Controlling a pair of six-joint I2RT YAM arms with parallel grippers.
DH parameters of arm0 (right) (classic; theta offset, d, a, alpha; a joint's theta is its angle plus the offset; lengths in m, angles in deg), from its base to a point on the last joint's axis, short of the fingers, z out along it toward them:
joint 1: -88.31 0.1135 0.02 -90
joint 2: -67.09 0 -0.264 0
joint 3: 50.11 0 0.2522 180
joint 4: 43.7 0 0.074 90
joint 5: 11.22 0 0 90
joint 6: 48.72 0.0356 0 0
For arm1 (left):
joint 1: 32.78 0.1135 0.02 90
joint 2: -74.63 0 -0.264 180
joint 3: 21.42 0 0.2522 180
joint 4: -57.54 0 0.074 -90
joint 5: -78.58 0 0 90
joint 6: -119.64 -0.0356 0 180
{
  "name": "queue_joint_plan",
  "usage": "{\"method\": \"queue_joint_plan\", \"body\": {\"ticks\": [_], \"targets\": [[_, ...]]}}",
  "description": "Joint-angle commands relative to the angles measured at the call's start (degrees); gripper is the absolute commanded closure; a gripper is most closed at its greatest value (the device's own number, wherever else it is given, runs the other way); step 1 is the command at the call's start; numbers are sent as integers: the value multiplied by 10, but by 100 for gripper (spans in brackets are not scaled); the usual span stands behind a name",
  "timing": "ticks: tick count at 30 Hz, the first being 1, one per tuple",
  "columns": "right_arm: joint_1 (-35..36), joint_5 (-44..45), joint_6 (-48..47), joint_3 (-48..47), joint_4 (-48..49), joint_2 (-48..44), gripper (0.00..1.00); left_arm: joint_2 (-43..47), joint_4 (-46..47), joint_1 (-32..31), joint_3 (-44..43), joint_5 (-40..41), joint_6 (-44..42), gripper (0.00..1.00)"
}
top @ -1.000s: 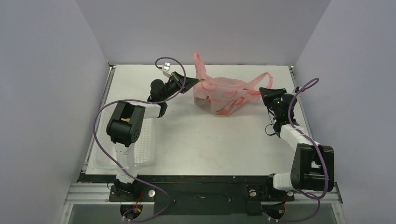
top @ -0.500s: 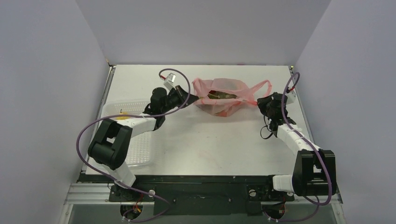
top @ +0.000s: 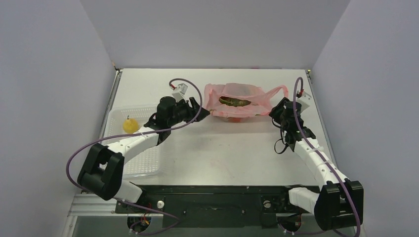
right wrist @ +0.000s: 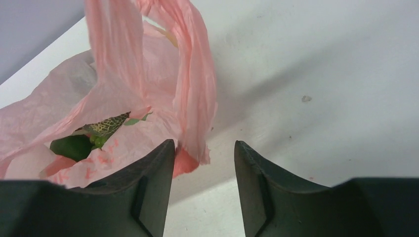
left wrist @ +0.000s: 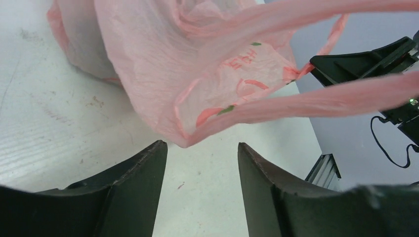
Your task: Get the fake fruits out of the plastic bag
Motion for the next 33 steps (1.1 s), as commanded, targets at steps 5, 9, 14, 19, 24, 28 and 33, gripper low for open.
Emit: {"method": "queue_joint_plan", "body": {"ticks": [5,9,14,19,24,28,33], "targets": [[49,12,-109,-64,-106,-88,47,64,-130,-40,-105,26,-74,44],[88,-32,-128,-61,-119,-129,44,108,-142,-93,-94,69,-79,42],[95,-130,-52,-49,-56,-133,35,115,-122,-193,-91,144,-104,38],[80,-156,146,-9,21,-75,24,39,-146,-249,-180,209,-143,37],[69,-140,266,47,172,-32,20,-38,-128,-255,-237,235,-170,37],[56,-155,278,20,205,41,20,-111,-146,-240,-312,211,-206,37],[46,-131,277,-8,212,105,24,-175,-112,-204,-348,168,-195,42]]}}
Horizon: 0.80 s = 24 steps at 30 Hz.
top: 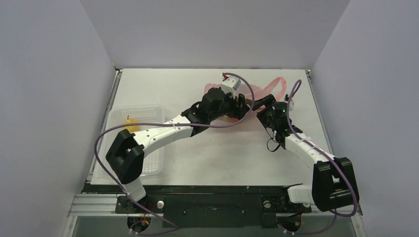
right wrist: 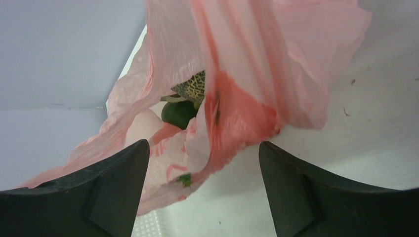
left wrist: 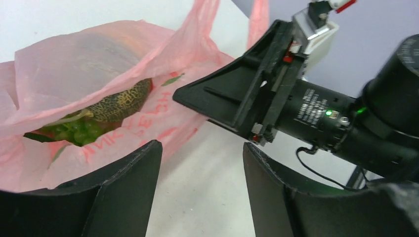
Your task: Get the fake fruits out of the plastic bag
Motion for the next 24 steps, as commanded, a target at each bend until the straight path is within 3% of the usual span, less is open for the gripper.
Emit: {"method": "queue_joint_plan", "body": {"ticks": [1,3,6,7,11,13,16,24], "targets": [[-7,25,21,-37,71,32,24,-53,42,36,-30,-36,-3,42],[-2,40,4,-37,90,50,30,-87,46,53,-45,-55,9,44],[2,47,-32,-38,129,94,56,-126,53,73,-67,-65,20,45],[2,44,-36,-32,137,110,70,-131,54,77,-75,-66,22,45],[20,38,-46,24,175,124,93,-168,32,93,-104,-79,27,44],[30,43,-45,68,205,116,99,-188,22,110,-106,-94,46,44],[38,32,-59,108,239,113,100,-215,24,141,-100,-121,63,45],[37,29,-97,120,242,133,100,-218,-95,173,-121,-103,-45,45]]}}
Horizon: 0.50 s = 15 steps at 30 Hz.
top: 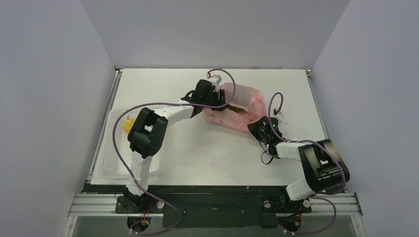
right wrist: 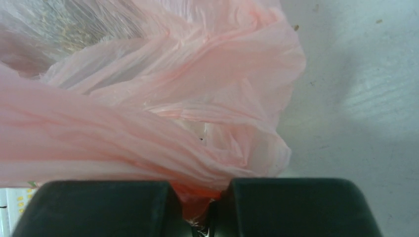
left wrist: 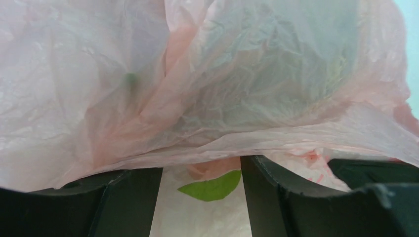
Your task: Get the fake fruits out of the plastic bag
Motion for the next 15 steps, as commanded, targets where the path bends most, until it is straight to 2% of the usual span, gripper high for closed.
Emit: {"method": "queue_joint_plan", "body": {"ticks": [1,5,9,12,15], "targets": [[0,-2,-33,-6,51,8,100,34,-64,9,-18,-20,-63,45],[3,-11,-45,-27,33,-1,100,84,-39,-2,66,-63,-63,43],[7,-6,-54,-31,15,-19,98,101,-57,-20,119,-26,-89,42],[8,33,-55,-19,7,-28,93,95,-75,-28,132,12,-111,42],[8,75,-55,2,-5,-28,92,76,-113,-28,110,32,-140,47]]}}
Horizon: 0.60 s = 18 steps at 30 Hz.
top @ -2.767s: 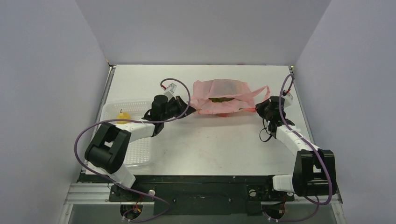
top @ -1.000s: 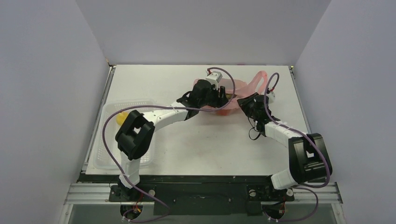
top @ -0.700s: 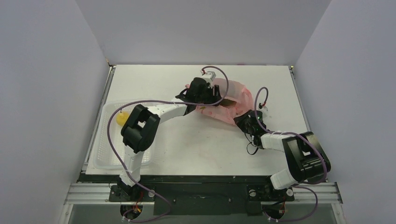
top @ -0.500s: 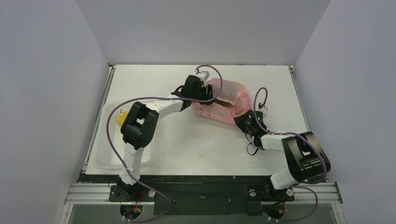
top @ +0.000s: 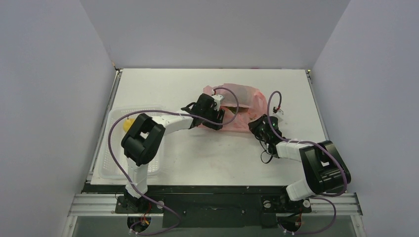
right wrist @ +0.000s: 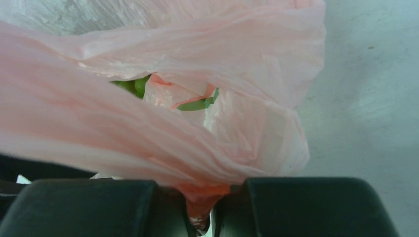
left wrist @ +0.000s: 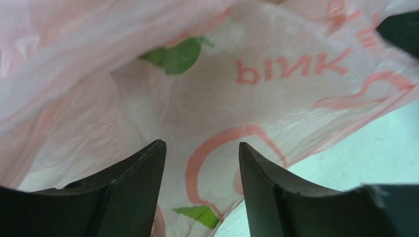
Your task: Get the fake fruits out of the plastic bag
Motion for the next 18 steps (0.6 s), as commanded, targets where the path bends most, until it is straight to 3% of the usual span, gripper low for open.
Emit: {"method": "queue_joint_plan", "body": {"ticks": [1,7,14,18], "targets": [[4,73,-14,19,-10,-19,92,-2,-54,3,-20,33,-55,48],[8,24,-29,48,-21,-45,85,54,-56,4,-21,-75,-35,46],[8,-42,-53,37,-102,-143,60,119,71,4,-20,-162,79,40],[8,-60,-74,15,-173,-216,55,91,153,2,-34,-167,136,38]]}}
